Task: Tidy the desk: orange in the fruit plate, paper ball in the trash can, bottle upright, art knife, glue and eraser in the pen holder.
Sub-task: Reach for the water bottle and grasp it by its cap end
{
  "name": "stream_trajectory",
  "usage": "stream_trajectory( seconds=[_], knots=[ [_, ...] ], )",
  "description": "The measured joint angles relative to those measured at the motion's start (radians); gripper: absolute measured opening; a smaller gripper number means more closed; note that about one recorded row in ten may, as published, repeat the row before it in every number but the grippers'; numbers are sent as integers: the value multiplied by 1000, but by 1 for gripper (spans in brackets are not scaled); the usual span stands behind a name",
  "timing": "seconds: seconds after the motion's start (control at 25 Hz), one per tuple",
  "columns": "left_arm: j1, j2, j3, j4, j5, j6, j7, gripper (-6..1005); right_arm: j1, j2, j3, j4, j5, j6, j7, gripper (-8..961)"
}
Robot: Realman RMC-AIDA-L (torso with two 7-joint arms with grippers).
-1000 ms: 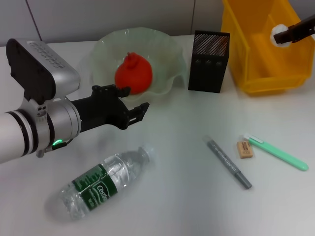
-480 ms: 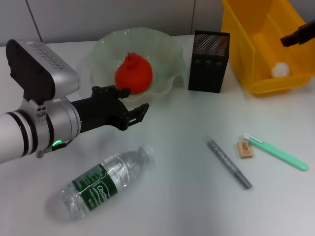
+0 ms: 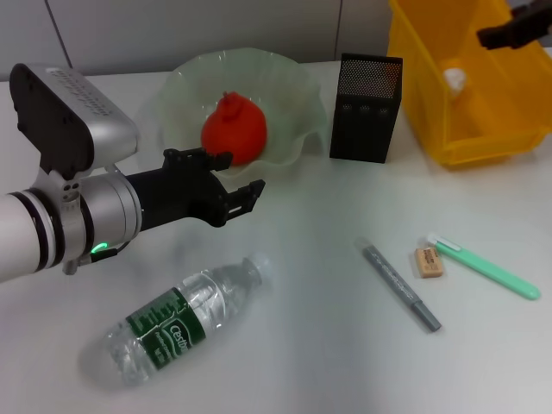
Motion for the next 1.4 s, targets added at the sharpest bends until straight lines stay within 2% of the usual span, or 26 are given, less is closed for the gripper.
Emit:
stream_trajectory(
  seconds=[0.32,0.44,0.56,0.72,0.88,1.2,1.4],
  knots=[
    [5,0,-2,3,0,-4,0,592,-57,2,11,-118,247,162,27,521],
    [9,0,-2,6,-1,-8,0,593,-111,13,11,-162,338,209,33,501],
    [10,1,-2,11,-1,-21,0,593,-176,15,23,-167,470,233,24,466],
    [10,1,-2,18,-2,-35,0,593,-245,13,102,-109,691,339,-40,378],
    [10,3,-4,27,-12,-60,1,594,-293,9,189,-3,832,465,-116,289],
    [9,4,-5,61,-13,-159,13,595,-379,13,213,117,896,507,-270,149],
    [12,5,-18,79,-13,-222,25,595,-381,-7,217,192,897,539,-322,169]
  ],
)
